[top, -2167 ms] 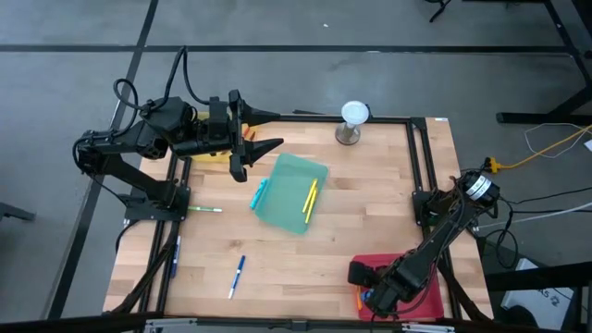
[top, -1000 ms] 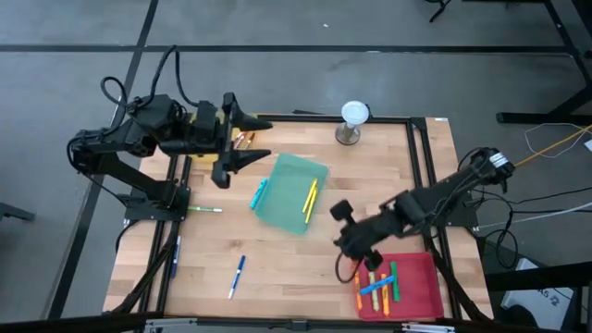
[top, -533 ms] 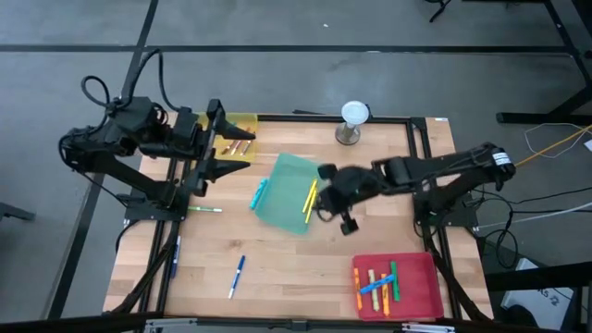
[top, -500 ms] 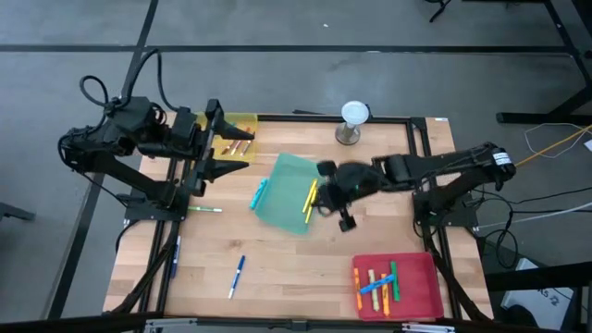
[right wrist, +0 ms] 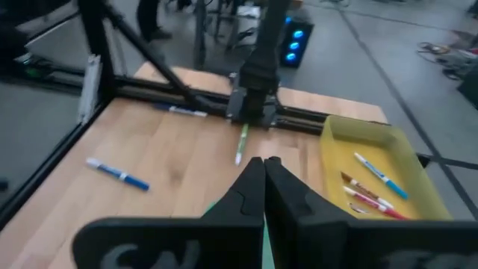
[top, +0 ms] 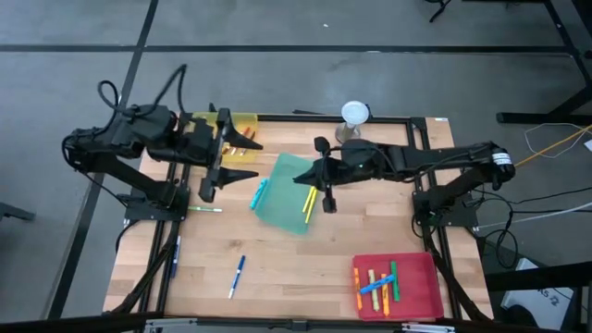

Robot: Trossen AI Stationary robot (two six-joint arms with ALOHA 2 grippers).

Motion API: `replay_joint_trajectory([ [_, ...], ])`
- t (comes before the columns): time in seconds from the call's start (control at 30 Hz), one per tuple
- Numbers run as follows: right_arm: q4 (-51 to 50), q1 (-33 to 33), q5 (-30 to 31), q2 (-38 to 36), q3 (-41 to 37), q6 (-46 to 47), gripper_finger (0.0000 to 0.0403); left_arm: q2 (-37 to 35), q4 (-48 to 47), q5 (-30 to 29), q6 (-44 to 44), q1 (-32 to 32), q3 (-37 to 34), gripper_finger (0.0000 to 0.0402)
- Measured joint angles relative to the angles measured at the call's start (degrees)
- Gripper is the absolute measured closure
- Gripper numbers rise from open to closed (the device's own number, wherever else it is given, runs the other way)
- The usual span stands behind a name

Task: Pick & Place Markers
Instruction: Put the right blue marker pen into the yellow bin

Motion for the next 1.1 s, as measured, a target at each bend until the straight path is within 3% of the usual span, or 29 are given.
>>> replay_joint_trajectory([
  [0.27,22.02,0.20,1.38,-2.00,-14.83,4.91,0.0403,1.35,0.05,-1.51,0.97,0.17,0.00,0.0141],
  [0.4,26.85,0.31,2.61,-6.39,-20.23,4.66,0.0403,1.30,-0.15,-1.49,0.97,0.15,0.00,0.0141],
  [0.73,19.25,0.18,4.12,-23.54,-28.79,2.54,0.0403,3.41,-3.97,-1.40,-3.20,0.17,0.00,0.0141],
  [0.9,6.13,0.20,3.98,-26.68,-28.92,4.44,0.0403,5.42,-4.96,-1.38,-10.15,-0.93,0.00,0.0141],
  [1.1,0.75,0.20,3.97,-27.41,-28.90,7.71,0.0395,8.56,-6.27,-1.54,-18.52,-2.70,0.00,0.0141],
])
